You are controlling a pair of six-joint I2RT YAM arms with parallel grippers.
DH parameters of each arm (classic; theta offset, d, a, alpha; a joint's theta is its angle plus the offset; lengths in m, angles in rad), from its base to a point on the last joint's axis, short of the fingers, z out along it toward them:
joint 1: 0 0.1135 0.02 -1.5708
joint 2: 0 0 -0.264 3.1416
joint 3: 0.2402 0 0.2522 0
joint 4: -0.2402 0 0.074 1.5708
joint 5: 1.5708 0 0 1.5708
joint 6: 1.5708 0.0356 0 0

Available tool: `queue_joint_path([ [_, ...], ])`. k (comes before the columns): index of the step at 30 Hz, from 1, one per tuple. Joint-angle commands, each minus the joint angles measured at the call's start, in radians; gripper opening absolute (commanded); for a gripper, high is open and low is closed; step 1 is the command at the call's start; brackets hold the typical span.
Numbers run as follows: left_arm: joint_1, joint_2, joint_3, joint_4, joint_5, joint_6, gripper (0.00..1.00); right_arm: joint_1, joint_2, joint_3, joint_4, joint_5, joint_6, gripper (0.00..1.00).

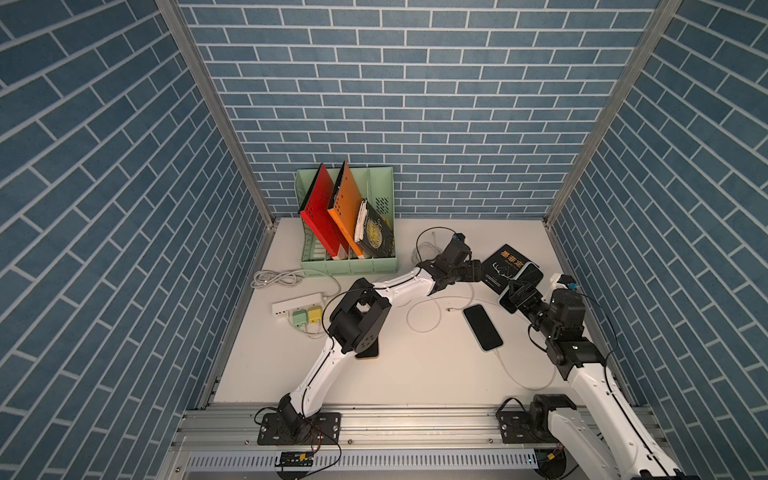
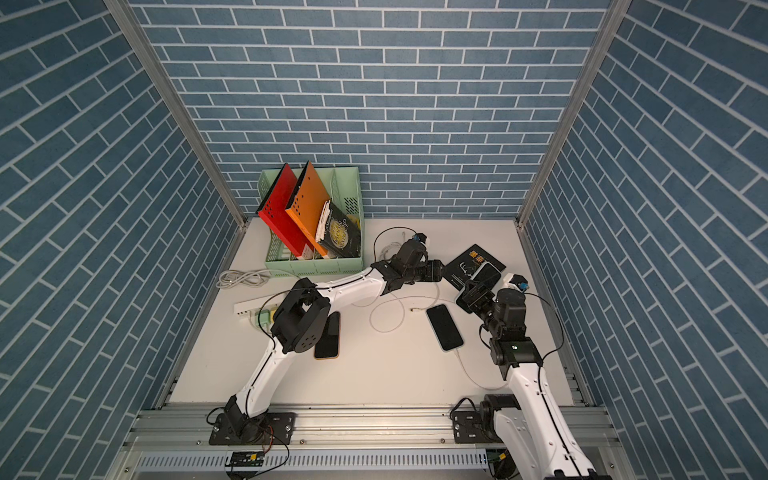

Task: Unplug the charging cable from the phone
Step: Remove the charging cable from the phone, then place the phone at the center of the board.

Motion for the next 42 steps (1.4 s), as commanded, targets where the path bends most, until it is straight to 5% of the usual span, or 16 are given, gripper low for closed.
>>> queue_joint_path([
  [1, 0.006, -0.038, 0.020, -0.007, 0.003, 0.022, 0.77, -0.020, -0.029, 0.030, 0.008, 0.021, -0.048, 0.30],
  [10, 0.030, -0.168, -0.106, -0.010, -0.020, 0.049, 0.77, -0.026, 0.018, 0.079, 0.005, -0.048, -0.114, 0.30],
  [18, 0.060, -0.420, -0.439, 0.007, -0.120, 0.054, 0.77, 0.013, 0.175, 0.216, -0.074, -0.168, -0.267, 0.28],
  [31, 0.171, -0.939, -1.037, -0.011, -0.328, -0.079, 0.76, 0.539, 0.505, 0.347, -0.075, -0.182, -0.296, 0.26],
  [42, 0.245, -1.117, -1.180, -0.087, -0.360, -0.117, 0.76, 0.801, 0.783, 0.451, -0.004, -0.210, -0.206, 0.26],
])
